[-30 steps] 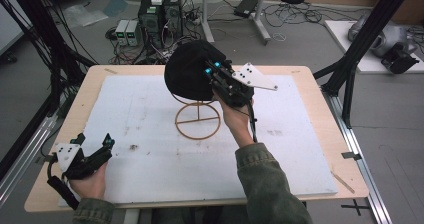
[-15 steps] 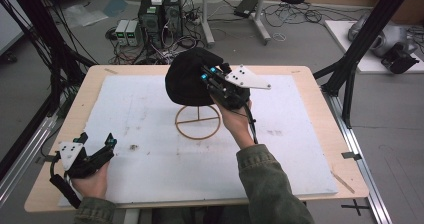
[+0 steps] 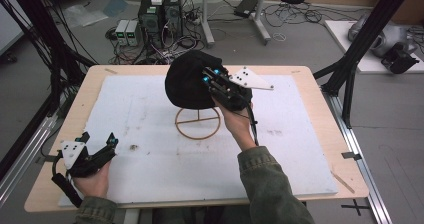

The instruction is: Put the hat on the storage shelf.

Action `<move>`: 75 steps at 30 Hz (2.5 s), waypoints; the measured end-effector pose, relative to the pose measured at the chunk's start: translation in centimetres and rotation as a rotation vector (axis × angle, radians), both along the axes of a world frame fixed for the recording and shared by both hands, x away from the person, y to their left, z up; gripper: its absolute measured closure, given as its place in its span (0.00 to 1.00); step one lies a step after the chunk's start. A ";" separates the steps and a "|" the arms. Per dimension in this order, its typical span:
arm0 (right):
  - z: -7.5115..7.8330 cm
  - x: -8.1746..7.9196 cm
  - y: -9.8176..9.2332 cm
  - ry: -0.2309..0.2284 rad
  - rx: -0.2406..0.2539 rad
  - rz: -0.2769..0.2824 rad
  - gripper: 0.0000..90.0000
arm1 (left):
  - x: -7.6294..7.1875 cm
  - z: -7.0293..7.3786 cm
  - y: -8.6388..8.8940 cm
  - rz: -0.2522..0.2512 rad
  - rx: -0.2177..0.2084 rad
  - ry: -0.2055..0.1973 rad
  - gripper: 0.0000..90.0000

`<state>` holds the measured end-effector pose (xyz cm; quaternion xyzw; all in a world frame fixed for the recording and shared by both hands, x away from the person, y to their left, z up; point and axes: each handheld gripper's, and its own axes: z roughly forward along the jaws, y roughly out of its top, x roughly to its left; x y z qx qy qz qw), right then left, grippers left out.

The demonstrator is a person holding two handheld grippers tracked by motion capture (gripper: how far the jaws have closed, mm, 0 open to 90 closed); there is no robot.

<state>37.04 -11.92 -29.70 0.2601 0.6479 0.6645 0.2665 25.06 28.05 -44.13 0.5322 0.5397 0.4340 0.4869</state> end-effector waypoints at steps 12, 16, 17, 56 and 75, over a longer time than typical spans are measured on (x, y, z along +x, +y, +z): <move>0.1 -0.1 0.0 -0.007 -0.006 0.011 0.69 | 0.0 0.0 0.1 -0.003 -0.018 0.000 0.20; 0.1 -0.3 0.3 -0.016 -0.010 0.007 0.62 | 0.0 0.0 0.3 0.004 -0.032 0.001 0.20; 0.1 -0.3 0.3 -0.013 -0.010 0.005 0.60 | 0.0 0.0 0.3 0.006 -0.034 -0.003 0.20; -2.1 -3.2 -7.9 0.025 0.001 -0.262 0.12 | 0.2 0.1 -0.3 0.005 -0.012 -0.009 0.19; -4.4 -4.6 -11.7 0.066 0.025 -0.325 0.12 | 0.4 0.0 -0.4 0.006 -0.002 -0.008 0.19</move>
